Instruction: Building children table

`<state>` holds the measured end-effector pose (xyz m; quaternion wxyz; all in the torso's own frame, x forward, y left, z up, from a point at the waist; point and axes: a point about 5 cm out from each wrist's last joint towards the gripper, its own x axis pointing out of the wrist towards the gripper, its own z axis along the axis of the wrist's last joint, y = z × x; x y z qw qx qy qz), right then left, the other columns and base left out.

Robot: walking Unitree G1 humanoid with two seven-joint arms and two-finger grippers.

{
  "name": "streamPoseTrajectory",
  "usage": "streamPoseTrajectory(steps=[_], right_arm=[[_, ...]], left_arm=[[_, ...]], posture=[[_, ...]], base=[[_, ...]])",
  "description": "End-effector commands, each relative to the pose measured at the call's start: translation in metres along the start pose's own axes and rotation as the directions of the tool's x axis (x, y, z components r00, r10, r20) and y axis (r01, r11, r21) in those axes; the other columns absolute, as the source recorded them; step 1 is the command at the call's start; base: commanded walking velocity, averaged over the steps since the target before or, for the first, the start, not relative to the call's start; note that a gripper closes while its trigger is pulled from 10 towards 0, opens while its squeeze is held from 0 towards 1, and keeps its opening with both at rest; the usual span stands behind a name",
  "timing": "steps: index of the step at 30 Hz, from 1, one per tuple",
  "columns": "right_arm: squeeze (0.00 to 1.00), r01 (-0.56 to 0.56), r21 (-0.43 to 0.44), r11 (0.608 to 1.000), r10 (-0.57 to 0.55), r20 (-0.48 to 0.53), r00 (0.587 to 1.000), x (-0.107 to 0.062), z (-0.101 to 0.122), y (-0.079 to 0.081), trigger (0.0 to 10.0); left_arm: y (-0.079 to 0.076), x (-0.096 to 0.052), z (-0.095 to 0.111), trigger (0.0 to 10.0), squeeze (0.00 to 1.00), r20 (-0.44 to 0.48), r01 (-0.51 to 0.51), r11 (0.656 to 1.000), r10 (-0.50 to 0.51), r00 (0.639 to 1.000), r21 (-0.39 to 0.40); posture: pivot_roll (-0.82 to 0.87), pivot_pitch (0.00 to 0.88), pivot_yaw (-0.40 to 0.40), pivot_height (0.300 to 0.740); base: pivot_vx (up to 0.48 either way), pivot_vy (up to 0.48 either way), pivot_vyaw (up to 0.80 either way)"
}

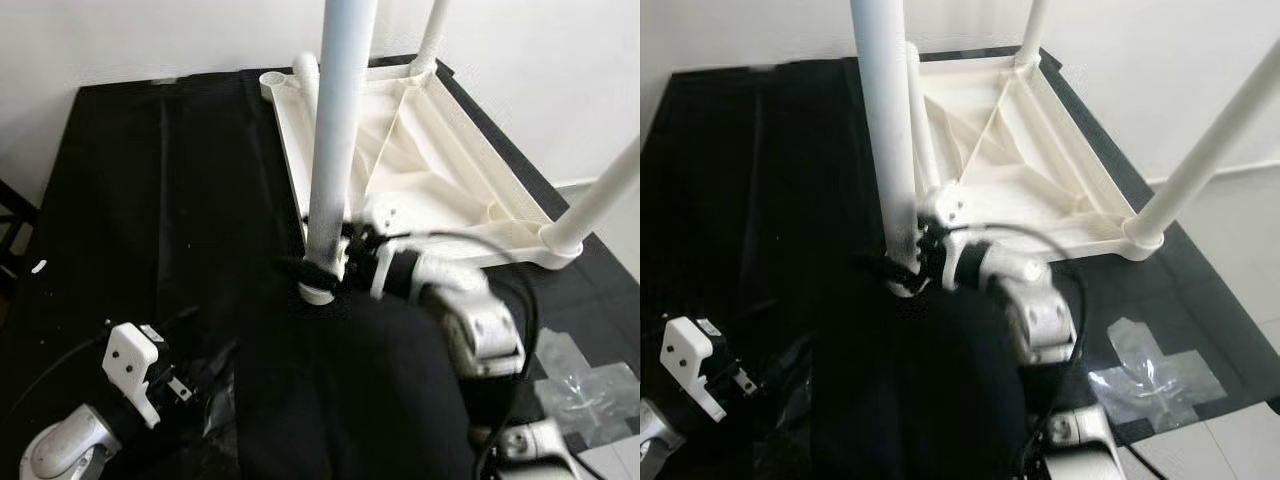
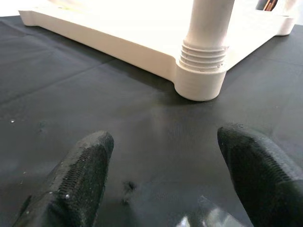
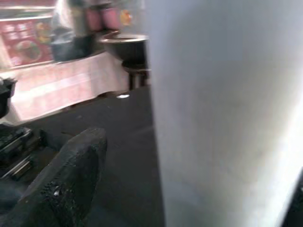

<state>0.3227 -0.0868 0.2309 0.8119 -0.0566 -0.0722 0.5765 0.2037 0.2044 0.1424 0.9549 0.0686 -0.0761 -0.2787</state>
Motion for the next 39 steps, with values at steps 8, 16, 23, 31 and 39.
streamPoseTrajectory(steps=[8, 16, 23, 31, 39], right_arm=[[0.00, -0.199, -0.010, 0.980, 0.198, -0.028, 0.980, -0.007, 0.018, -0.035, 10.0], [0.00, -0.392, -0.015, 0.920, 0.391, -0.053, 0.919, 0.005, 0.035, -0.040, 0.0], [0.00, -0.441, -0.012, 0.897, 0.440, -0.049, 0.896, 0.004, 0.033, -0.041, 0.0], [0.00, -0.303, 0.002, 0.953, 0.303, -0.044, 0.952, -0.011, 0.018, -0.043, 0.0], [0.00, 0.583, -0.008, 0.813, -0.569, -0.230, 0.790, -0.022, -0.061, 0.009, 0.0]], left_arm=[[-0.006, -0.007, -0.005, 10.0, 0.00, -0.024, 0.006, 1.000, -0.006, 1.000, -0.011], [-0.008, -0.010, -0.005, 10.0, 0.00, -0.033, 0.013, 1.000, -0.014, 0.999, -0.016], [-0.008, -0.010, -0.004, 10.0, 0.00, -0.033, 0.011, 1.000, -0.012, 0.999, -0.018], [-0.008, -0.008, -0.005, 10.0, 0.00, -0.029, 0.014, 1.000, -0.015, 0.999, -0.022], [-0.004, -0.008, -0.001, 10.0, 0.00, -0.017, 0.003, 1.000, -0.004, 1.000, -0.018]], posture=[[-0.07, 0.219, -0.046, 0.740], [-0.06, 0.221, -0.046, 0.740], [-0.06, 0.227, -0.047, 0.740], [-0.08, 0.227, -0.061, 0.740], [-0.10, 0.247, -0.053, 0.740]], base=[[0.000, 0.000, 0.00], [0.000, 0.000, 0.00], [0.000, 0.000, 0.00], [0.000, 0.000, 0.00], [0.000, 0.000, 0.00]])
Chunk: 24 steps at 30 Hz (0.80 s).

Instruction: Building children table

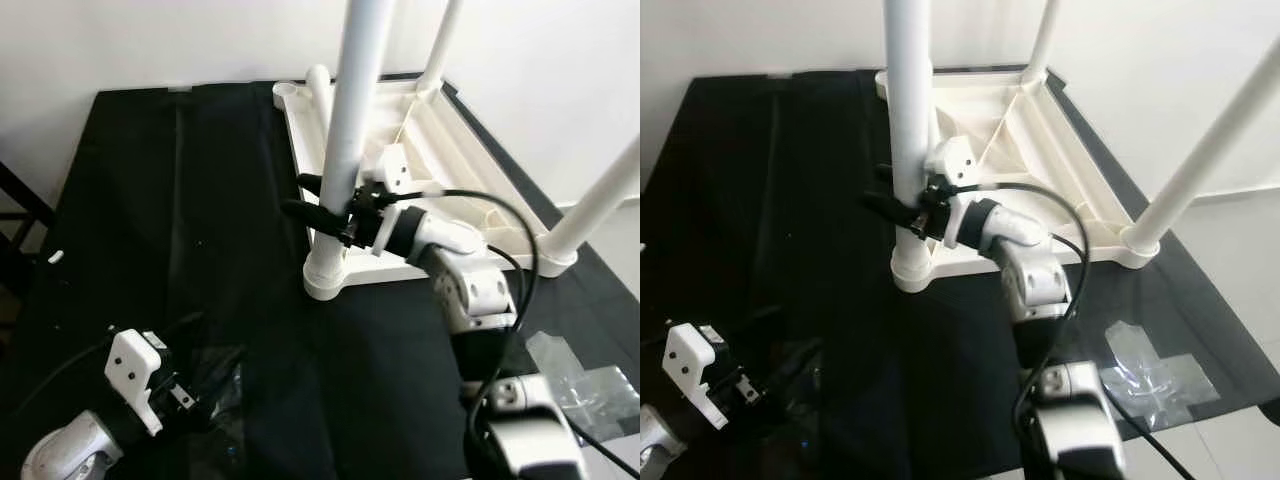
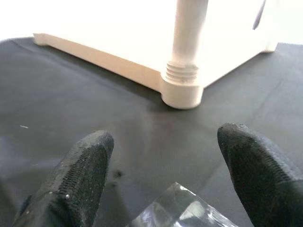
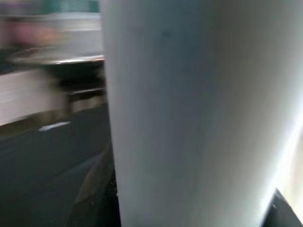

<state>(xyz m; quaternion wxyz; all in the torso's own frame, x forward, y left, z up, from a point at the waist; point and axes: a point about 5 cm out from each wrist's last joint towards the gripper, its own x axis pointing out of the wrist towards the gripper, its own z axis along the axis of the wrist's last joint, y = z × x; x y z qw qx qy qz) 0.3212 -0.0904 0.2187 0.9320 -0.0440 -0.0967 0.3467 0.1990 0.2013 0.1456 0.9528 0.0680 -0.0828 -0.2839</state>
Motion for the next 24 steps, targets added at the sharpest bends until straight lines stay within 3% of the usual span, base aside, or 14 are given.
streamPoseTrajectory(steps=[1, 4, 8, 9, 10, 15, 16, 17, 18, 20, 24], right_arm=[[0.00, 0.077, -0.006, 0.997, -0.076, -0.256, 0.964, -0.026, -0.052, 0.016, 0.0], [0.00, 0.004, 0.003, 1.000, -0.003, -0.238, 0.971, -0.026, -0.051, 0.030, 0.0], [0.00, 0.001, 0.018, 1.000, 0.004, -0.232, 0.973, -0.021, -0.050, 0.023, 0.0], [0.00, -0.014, 0.035, 0.999, 0.021, -0.226, 0.974, -0.017, -0.049, 0.018, 10.0], [0.00, -0.057, 0.067, 0.996, 0.070, -0.212, 0.975, -0.012, -0.046, 0.013, 10.0], [0.00, -0.063, 0.089, 0.994, 0.080, -0.205, 0.976, -0.010, -0.042, 0.012, 10.0], [0.85, -0.243, 0.094, 0.966, 0.256, -0.176, 0.950, -0.011, -0.033, 0.015, 10.0], [0.85, -0.243, 0.094, 0.966, 0.256, -0.176, 0.950, -0.011, -0.033, 0.015, 10.0], [1.00, -0.348, 0.105, 0.931, 0.361, -0.157, 0.919, -0.016, -0.026, 0.016, 10.0], [1.00, -0.477, 0.071, 0.876, 0.482, -0.163, 0.861, -0.023, -0.013, -0.004, 10.0], [1.00, -0.481, 0.058, 0.875, 0.483, -0.172, 0.859, -0.023, -0.009, -0.013, 10.0]], left_arm=[[0.001, -0.005, -0.006, 10.0, 0.00, -0.029, -0.006, 1.000, 0.005, 1.000, -0.019], [0.002, -0.004, -0.006, 10.0, 0.00, -0.029, -0.004, 1.000, 0.003, 1.000, -0.013], [0.003, -0.004, -0.007, 10.0, 0.00, -0.027, -0.012, 1.000, 0.012, 1.000, -0.008], [0.004, -0.005, -0.006, 10.0, 0.00, -0.023, -0.024, 1.000, 0.024, 0.999, -0.007], [0.005, -0.005, -0.006, 10.0, 0.00, -0.020, -0.034, 0.999, 0.034, 0.999, -0.004], [0.005, -0.006, -0.006, 10.0, 0.00, -0.018, -0.040, 0.999, 0.040, 0.999, -0.001], [0.006, -0.006, -0.006, 10.0, 0.00, -0.018, -0.042, 0.999, 0.042, 0.999, 0.001], [0.006, -0.006, -0.006, 10.0, 0.00, -0.018, -0.042, 0.999, 0.042, 0.999, 0.001], [0.006, -0.007, -0.005, 10.0, 0.00, -0.018, -0.042, 0.999, 0.043, 0.999, 0.003], [0.012, -0.008, 0.001, 10.0, 0.00, -0.013, -0.044, 0.998, 0.045, 0.999, 0.033], [0.014, -0.008, 0.004, 10.0, 0.00, -0.012, -0.042, 0.998, 0.043, 0.999, 0.051]], posture=[[-0.10, 0.241, -0.046, 0.740], [-0.09, 0.232, -0.047, 0.740], [-0.09, 0.225, -0.050, 0.740], [-0.08, 0.221, -0.048, 0.740], [-0.07, 0.218, -0.047, 0.740], [-0.07, 0.217, -0.048, 0.740], [-0.06, 0.215, -0.044, 0.740], [-0.06, 0.215, -0.044, 0.740], [-0.06, 0.215, -0.044, 0.740], [-0.05, 0.215, -0.047, 0.740], [-0.05, 0.215, -0.047, 0.740]], base=[[0.000, 0.000, 0.00], [0.000, 0.000, 0.00], [0.000, 0.000, 0.00], [0.000, 0.000, 0.00], [0.000, 0.000, 0.00], [0.000, 0.000, 0.00], [0.000, 0.000, 0.00], [0.000, 0.000, 0.00], [0.000, 0.000, 0.00], [0.000, 0.000, 0.00], [0.000, 0.000, 0.00]])
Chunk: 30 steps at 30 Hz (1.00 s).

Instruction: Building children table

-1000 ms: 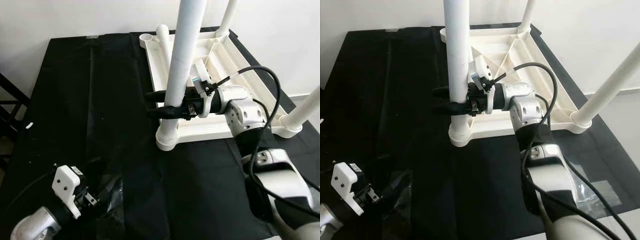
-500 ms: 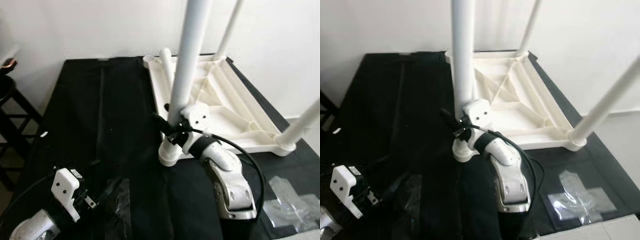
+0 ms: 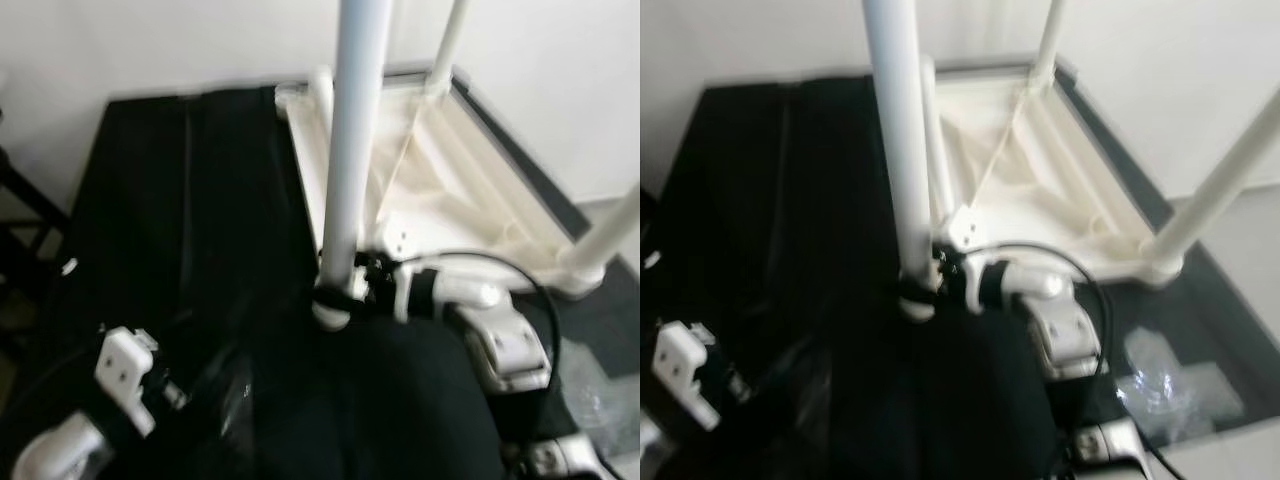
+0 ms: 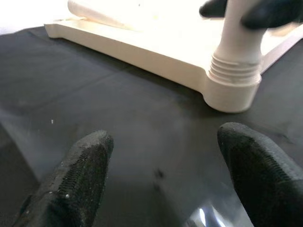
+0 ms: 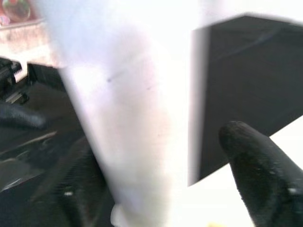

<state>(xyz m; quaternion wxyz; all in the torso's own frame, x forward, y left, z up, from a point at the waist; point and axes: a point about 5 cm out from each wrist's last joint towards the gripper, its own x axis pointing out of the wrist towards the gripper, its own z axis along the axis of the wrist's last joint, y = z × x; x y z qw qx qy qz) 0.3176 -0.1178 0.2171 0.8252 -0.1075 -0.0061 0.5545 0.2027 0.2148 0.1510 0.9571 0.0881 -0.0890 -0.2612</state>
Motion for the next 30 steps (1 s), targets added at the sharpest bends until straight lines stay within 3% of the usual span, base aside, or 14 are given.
streamPoseTrajectory(steps=[1, 2, 5, 6, 10, 12, 16, 21, 22, 23, 24, 30], right_arm=[[1.00, -0.018, -0.001, 1.000, 0.018, -0.016, 1.000, -0.004, -0.005, -0.003, 10.0], [0.00, -0.066, -0.027, 0.997, 0.065, -0.034, 0.997, -0.010, 0.001, -0.013, 10.0], [0.00, -0.148, -0.087, 0.985, 0.144, -0.053, 0.988, -0.017, 0.014, -0.028, 10.0], [0.00, -0.148, -0.087, 0.985, 0.144, -0.053, 0.988, -0.017, 0.014, -0.028, 10.0], [0.00, -0.226, -0.091, 0.970, 0.226, -0.012, 0.974, -0.008, 0.029, -0.036, 10.0], [0.00, -0.249, -0.094, 0.964, 0.250, -0.006, 0.968, -0.008, 0.031, -0.037, 10.0], [0.00, -0.340, -0.101, 0.935, 0.346, 0.040, 0.938, 0.008, 0.045, -0.041, 10.0], [0.00, -0.380, -0.110, 0.919, 0.386, 0.037, 0.922, 0.014, 0.047, -0.042, 10.0], [0.00, -0.410, -0.111, 0.905, 0.416, 0.034, 0.909, 0.017, 0.047, -0.041, 4.0], [0.00, -0.410, -0.111, 0.905, 0.416, 0.034, 0.909, 0.017, 0.047, -0.041, 4.0], [0.00, -0.443, -0.109, 0.890, 0.448, 0.025, 0.894, 0.017, 0.047, -0.040, 0.0], [0.00, -0.491, -0.095, 0.866, 0.495, 0.015, 0.869, 0.013, 0.045, -0.035, 0.0]], left_arm=[[0.004, -0.004, 0.006, 10.0, 0.00, 0.002, 0.001, 1.000, -0.001, 1.000, 0.025], [0.011, 0.000, 0.020, 10.0, 0.00, 0.034, 0.013, 0.998, -0.015, 0.999, 0.060], [0.017, 0.009, 0.049, 10.0, 0.00, 0.099, 0.066, 0.989, -0.079, 0.992, 0.129], [0.017, 0.009, 0.049, 10.0, 0.00, 0.099, 0.066, 0.989, -0.079, 0.992, 0.129], [0.020, 0.020, 0.074, 10.0, 0.00, 0.145, 0.162, 0.970, -0.190, 0.971, 0.182], [0.021, 0.021, 0.077, 10.0, 0.00, 0.150, 0.175, 0.966, -0.204, 0.967, 0.188], [0.032, 0.028, 0.101, 10.0, 0.00, 0.126, 0.296, 0.920, -0.335, 0.934, 0.257], [0.035, 0.030, 0.106, 10.0, 0.00, 0.104, 0.330, 0.902, -0.369, 0.923, 0.277], [0.036, 0.031, 0.109, 10.0, 0.00, 0.097, 0.347, 0.894, -0.387, 0.917, 0.283], [0.036, 0.031, 0.109, 10.0, 0.00, 0.097, 0.347, 0.894, -0.387, 0.917, 0.283], [0.036, 0.032, 0.111, 10.0, 0.00, 0.094, 0.359, 0.889, -0.399, 0.912, 0.285], [0.035, 0.034, 0.111, 10.0, 0.00, 0.102, 0.374, 0.887, -0.413, 0.905, 0.271]], posture=[[-0.05, 0.216, -0.047, 0.740], [-0.04, 0.215, -0.045, 0.740], [-0.04, 0.211, -0.045, 0.740], [-0.04, 0.211, -0.045, 0.740], [-0.04, 0.205, -0.043, 0.740], [-0.04, 0.205, -0.043, 0.740], [-0.03, 0.199, -0.039, 0.740], [-0.02, 0.197, -0.037, 0.740], [-0.02, 0.196, -0.035, 0.740], [-0.02, 0.196, -0.035, 0.740], [-0.01, 0.197, -0.037, 0.740], [-0.02, 0.198, -0.038, 0.740]], base=[[0.000, 0.000, 0.00], [0.000, 0.000, 0.00], [0.000, 0.000, 0.00], [0.000, 0.000, 0.00], [0.000, 0.000, 0.00], [0.000, 0.000, 0.00], [0.000, 0.000, 0.00], [0.000, 0.000, 0.00], [0.000, 0.000, 0.00], [0.000, 0.000, 0.00], [0.000, 0.000, 0.00], [0.000, 0.000, 0.00]])
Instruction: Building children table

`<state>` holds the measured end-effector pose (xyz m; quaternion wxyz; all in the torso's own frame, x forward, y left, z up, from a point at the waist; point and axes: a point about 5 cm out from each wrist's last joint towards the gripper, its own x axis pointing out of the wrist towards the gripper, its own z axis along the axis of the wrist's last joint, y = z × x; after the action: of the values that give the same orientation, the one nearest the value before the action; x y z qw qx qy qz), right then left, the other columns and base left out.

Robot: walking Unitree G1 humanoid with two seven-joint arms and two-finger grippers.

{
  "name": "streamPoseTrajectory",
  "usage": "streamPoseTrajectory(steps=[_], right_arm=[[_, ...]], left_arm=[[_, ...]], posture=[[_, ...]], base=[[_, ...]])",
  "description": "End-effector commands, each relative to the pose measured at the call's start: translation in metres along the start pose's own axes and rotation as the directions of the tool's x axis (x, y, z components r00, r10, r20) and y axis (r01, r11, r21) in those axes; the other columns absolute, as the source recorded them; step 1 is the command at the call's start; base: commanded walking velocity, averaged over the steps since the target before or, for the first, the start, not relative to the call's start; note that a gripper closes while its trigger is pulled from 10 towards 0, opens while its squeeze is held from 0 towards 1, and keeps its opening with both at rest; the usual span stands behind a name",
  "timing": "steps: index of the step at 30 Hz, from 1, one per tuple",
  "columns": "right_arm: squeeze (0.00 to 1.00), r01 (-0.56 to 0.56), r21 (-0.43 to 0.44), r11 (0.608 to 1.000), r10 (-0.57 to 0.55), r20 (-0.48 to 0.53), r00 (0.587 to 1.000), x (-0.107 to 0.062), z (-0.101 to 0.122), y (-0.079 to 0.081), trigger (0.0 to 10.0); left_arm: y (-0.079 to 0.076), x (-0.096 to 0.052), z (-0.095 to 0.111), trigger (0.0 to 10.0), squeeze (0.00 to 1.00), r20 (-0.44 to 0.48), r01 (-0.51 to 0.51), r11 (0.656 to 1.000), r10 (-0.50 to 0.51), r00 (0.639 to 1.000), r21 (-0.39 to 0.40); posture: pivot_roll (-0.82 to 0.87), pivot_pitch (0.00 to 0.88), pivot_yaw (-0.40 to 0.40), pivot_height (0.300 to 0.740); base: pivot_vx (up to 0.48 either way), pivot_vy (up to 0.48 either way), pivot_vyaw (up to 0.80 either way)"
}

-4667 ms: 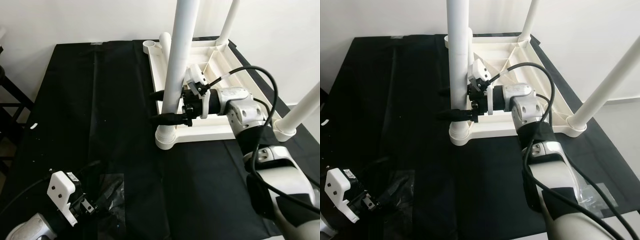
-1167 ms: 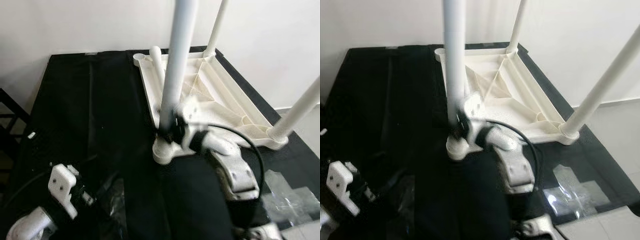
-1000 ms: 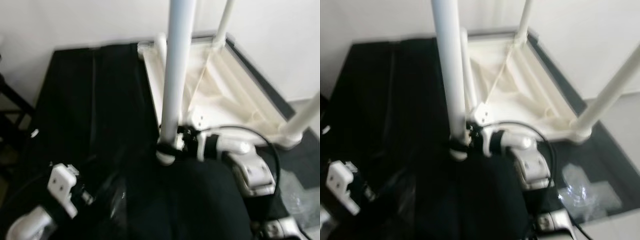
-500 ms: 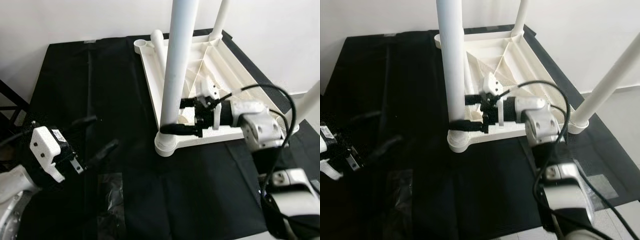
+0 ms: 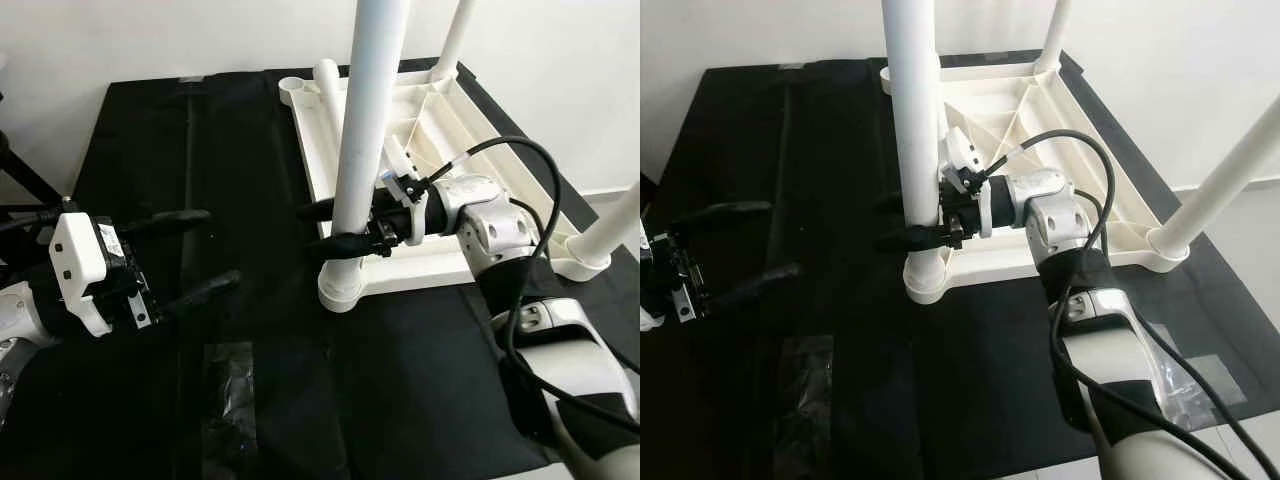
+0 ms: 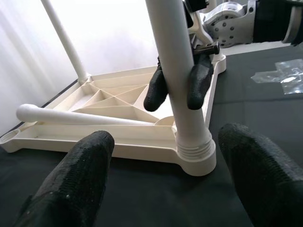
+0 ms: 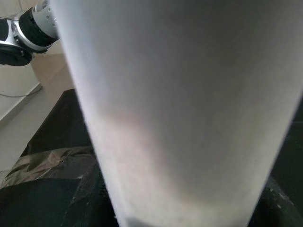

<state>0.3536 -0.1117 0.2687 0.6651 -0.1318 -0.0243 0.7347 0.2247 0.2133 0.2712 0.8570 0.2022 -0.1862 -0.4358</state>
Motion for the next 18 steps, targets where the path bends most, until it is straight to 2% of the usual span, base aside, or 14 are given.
streamPoseTrajectory(steps=[1, 7, 8, 9, 11, 12, 13, 14, 15, 16, 17, 18], right_arm=[[0.00, -0.041, 0.006, 0.999, 0.041, -0.002, 0.999, 0.002, -0.001, 0.005, 0.0], [0.00, 0.000, 0.037, 0.999, 0.001, -0.004, 1.000, -0.006, -0.015, 0.011, 0.0], [0.00, 0.077, 0.059, 0.995, -0.077, 0.005, 0.997, -0.008, -0.026, 0.013, 0.0], [0.00, 0.077, 0.059, 0.995, -0.077, 0.005, 0.997, -0.008, -0.026, 0.013, 0.0], [0.00, 0.261, 0.089, 0.961, -0.263, 0.011, 0.965, -0.009, -0.042, 0.016, 0.0], [0.00, 0.386, 0.134, 0.913, -0.390, 0.011, 0.921, -0.005, -0.051, 0.018, 0.0], [0.00, 0.386, 0.134, 0.913, -0.390, 0.011, 0.921, -0.005, -0.051, 0.018, 0.0], [0.00, 0.454, 0.162, 0.876, -0.461, 0.007, 0.887, -0.003, -0.056, 0.020, 0.0], [0.00, 0.454, 0.162, 0.876, -0.461, 0.007, 0.887, -0.003, -0.056, 0.020, 0.0], [0.00, 0.649, 0.152, 0.745, -0.645, -0.085, 0.760, 0.000, -0.069, 0.020, 0.0], [0.00, 0.837, 0.123, 0.534, -0.810, -0.208, 0.548, -0.005, -0.083, 0.021, 0.0], [0.00, 0.837, 0.123, 0.534, -0.810, -0.208, 0.548, -0.005, -0.083, 0.021, 0.0]], left_arm=[[-0.001, -0.001, -0.001, 10.0, 0.00, -0.013, 0.018, 1.000, -0.018, 1.000, -0.014], [-0.005, 0.000, -0.003, 10.0, 0.00, 0.007, 0.019, 0.998, -0.018, 1.000, -0.064], [-0.006, -0.002, -0.003, 10.0, 0.00, 0.022, 0.012, 0.995, -0.010, 1.000, -0.096], [-0.006, -0.002, -0.003, 10.0, 0.00, 0.022, 0.012, 0.995, -0.010, 1.000, -0.096], [-0.009, -0.007, -0.006, 10.0, 0.00, 0.046, -0.005, 0.988, 0.012, 0.999, -0.156], [-0.016, -0.010, -0.014, 10.0, 0.00, 0.034, -0.025, 0.982, 0.032, 0.999, -0.186], [-0.016, -0.010, -0.014, 10.0, 0.00, 0.034, -0.025, 0.982, 0.032, 0.999, -0.186], [-0.020, -0.011, -0.020, 10.0, 0.00, 0.021, -0.036, 0.979, 0.042, 0.999, -0.202], [-0.020, -0.011, -0.020, 10.0, 0.00, 0.021, -0.036, 0.979, 0.042, 0.999, -0.202], [-0.031, -0.014, -0.033, 10.0, 0.00, -0.016, -0.058, 0.973, 0.055, 0.998, -0.224], [-0.043, -0.016, -0.045, 10.0, 0.00, -0.051, -0.066, 0.967, 0.055, 0.997, -0.245], [-0.043, -0.016, -0.045, 10.0, 0.00, -0.051, -0.066, 0.967, 0.055, 0.997, -0.245]], posture=[[-0.02, 0.198, -0.038, 0.740], [-0.03, 0.196, -0.038, 0.740], [-0.04, 0.200, -0.035, 0.740], [-0.04, 0.200, -0.035, 0.740], [-0.04, 0.204, -0.031, 0.740], [-0.05, 0.209, -0.030, 0.740], [-0.05, 0.209, -0.030, 0.740], [-0.05, 0.209, -0.030, 0.740], [-0.05, 0.209, -0.030, 0.740], [-0.08, 0.221, -0.026, 0.740], [-0.08, 0.221, -0.026, 0.740], [-0.08, 0.221, -0.026, 0.740]], base=[[0.000, 0.000, 0.00], [0.000, 0.000, 0.00], [0.000, 0.000, 0.00], [0.000, 0.000, 0.00], [0.000, 0.000, 0.00], [0.000, 0.000, 0.00], [0.000, 0.000, 0.00], [0.000, 0.000, 0.00], [0.000, 0.000, 0.00], [0.000, 0.000, 0.00], [0.000, 0.000, 0.00], [0.000, 0.000, 0.00]])
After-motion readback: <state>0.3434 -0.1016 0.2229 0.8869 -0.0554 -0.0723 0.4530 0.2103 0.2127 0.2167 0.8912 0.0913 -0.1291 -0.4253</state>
